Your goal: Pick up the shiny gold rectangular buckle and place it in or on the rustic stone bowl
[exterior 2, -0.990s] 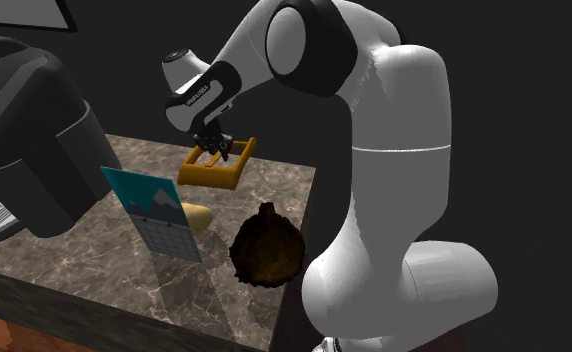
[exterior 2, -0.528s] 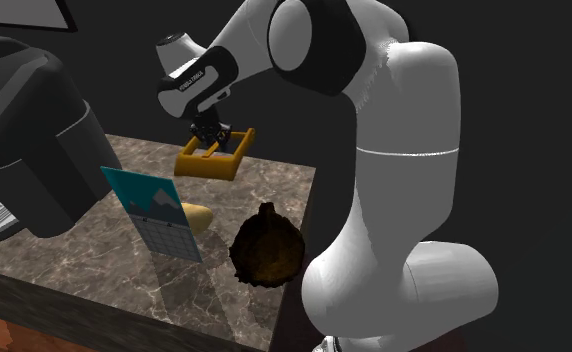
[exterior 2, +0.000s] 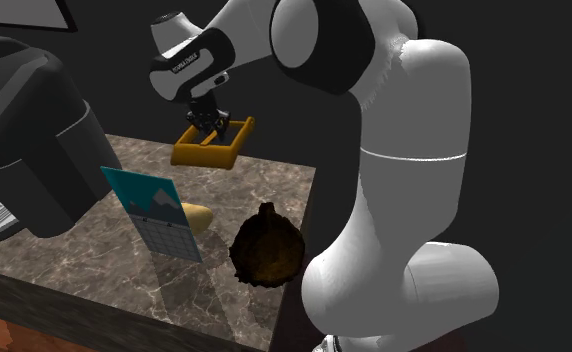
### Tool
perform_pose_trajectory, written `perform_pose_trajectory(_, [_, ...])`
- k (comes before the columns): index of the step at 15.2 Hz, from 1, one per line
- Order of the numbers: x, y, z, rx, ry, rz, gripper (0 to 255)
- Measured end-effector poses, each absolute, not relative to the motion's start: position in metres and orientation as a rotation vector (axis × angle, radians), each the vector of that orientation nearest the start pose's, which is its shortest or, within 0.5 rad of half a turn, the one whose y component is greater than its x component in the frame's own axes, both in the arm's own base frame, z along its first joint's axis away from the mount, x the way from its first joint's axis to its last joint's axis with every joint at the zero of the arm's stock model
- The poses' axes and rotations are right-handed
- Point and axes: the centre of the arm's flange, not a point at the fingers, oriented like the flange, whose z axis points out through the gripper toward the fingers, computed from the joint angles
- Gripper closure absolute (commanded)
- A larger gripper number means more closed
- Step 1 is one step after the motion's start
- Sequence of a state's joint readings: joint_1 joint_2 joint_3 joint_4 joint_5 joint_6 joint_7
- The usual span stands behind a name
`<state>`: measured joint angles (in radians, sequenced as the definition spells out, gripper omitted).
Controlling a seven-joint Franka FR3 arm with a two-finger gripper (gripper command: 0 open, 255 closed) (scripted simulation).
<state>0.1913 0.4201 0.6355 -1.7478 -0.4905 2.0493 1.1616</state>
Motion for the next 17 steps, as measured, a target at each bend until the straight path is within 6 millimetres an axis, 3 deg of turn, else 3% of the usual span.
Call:
perform_pose_trajectory(3, [0.482, 0.431, 0.384, -3.241, 0.227, -0.239, 255])
perform_pose_trajectory(6, [0.463, 0.416, 0.389, -3.241, 0.225, -0.238, 255])
perform_pose_trajectory(17, [0.346, 0.326, 0.387, -3.244, 0.224, -0.239, 255])
